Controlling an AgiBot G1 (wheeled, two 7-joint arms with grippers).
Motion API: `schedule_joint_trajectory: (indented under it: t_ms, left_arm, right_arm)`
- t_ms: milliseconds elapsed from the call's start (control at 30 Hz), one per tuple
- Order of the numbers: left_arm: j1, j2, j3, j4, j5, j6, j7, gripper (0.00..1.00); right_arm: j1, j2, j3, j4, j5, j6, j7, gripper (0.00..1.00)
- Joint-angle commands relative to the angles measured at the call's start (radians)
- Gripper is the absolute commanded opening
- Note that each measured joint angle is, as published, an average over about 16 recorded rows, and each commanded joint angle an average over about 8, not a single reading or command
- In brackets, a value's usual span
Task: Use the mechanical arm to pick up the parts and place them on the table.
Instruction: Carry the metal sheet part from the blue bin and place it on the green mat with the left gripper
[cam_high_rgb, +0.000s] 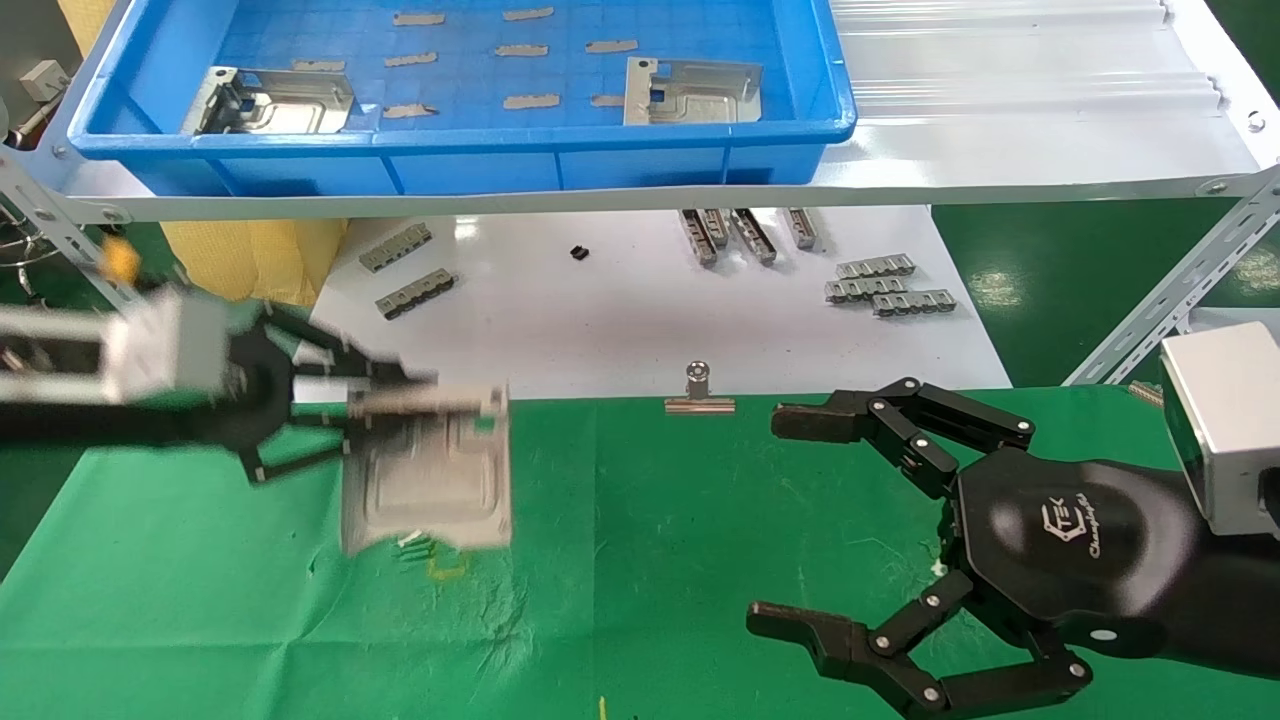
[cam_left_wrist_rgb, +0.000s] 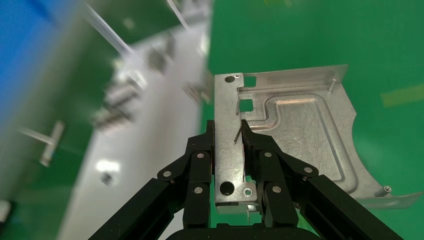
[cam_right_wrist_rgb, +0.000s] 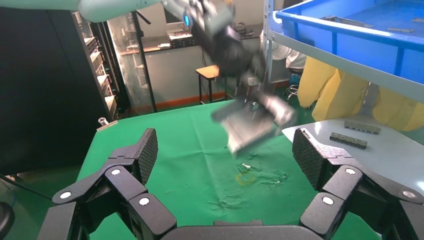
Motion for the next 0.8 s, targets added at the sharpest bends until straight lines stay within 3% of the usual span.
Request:
schedule_joint_trajectory:
  t_ms: [33, 200, 467, 500, 800]
  left_arm:
    - [0.012, 0.011, 0.041, 0.023, 0.035, -0.009, 0.046, 0.00]
    - [0.012, 0.070, 0.080, 0.121, 0.089, -0.032, 0.134, 0.03]
    - [0.013, 0.141, 0.102, 0.261, 0.123, -0.069, 0.217, 0.96]
    - [0.013, 0.148, 0.104, 0.275, 0.126, -0.074, 0.224, 1.00]
    - [0.003, 0.185, 0.110, 0.374, 0.136, -0.084, 0.240, 1.00]
  right_arm:
    - [0.000, 0.000, 0.000, 0.000, 0.000, 0.000, 0.000, 1.00]
    - [0.000, 0.000, 0.000, 0.000, 0.000, 0.000, 0.000, 1.00]
    - [0.000, 0.000, 0.000, 0.000, 0.000, 0.000, 0.000, 1.00]
    - [0.000, 0.000, 0.000, 0.000, 0.000, 0.000, 0.000, 1.00]
    - [0.000, 0.000, 0.000, 0.000, 0.000, 0.000, 0.000, 1.00]
